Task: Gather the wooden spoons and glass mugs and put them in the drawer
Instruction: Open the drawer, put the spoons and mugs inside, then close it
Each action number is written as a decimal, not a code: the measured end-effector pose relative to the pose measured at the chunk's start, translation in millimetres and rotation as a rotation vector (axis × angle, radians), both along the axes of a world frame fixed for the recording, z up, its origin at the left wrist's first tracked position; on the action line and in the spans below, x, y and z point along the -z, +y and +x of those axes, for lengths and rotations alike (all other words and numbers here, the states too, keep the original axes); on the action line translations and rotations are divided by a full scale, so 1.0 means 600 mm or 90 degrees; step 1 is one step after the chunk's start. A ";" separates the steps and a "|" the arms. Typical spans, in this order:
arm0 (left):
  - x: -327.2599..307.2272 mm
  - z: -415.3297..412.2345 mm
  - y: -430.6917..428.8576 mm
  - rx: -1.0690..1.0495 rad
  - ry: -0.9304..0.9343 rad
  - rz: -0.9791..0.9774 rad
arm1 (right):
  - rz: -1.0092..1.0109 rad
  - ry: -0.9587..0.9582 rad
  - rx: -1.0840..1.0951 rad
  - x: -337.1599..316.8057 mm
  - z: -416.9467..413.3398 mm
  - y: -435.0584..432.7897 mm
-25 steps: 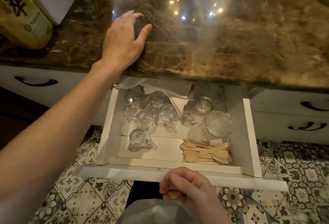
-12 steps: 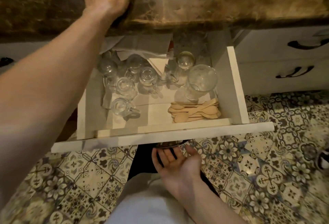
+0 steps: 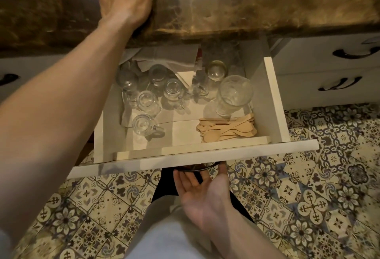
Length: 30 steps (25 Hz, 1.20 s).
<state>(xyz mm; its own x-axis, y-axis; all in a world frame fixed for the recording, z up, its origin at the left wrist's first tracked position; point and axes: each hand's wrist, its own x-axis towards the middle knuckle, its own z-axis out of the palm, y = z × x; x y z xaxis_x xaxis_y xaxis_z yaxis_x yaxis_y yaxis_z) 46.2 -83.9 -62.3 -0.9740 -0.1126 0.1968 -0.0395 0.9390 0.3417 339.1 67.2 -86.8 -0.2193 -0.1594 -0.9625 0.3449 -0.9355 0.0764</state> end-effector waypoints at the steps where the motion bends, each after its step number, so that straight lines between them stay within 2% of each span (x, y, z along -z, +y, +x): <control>1: 0.000 -0.002 0.000 0.003 0.002 -0.005 | -0.002 0.005 -0.004 0.000 -0.005 0.000; 12: -0.001 -0.020 -0.004 0.019 -0.021 -0.018 | 0.008 0.041 -0.006 -0.001 -0.116 -0.013; 30: 0.010 -0.045 0.008 -0.032 -0.081 -0.072 | 0.002 0.052 -0.020 -0.006 -0.358 -0.033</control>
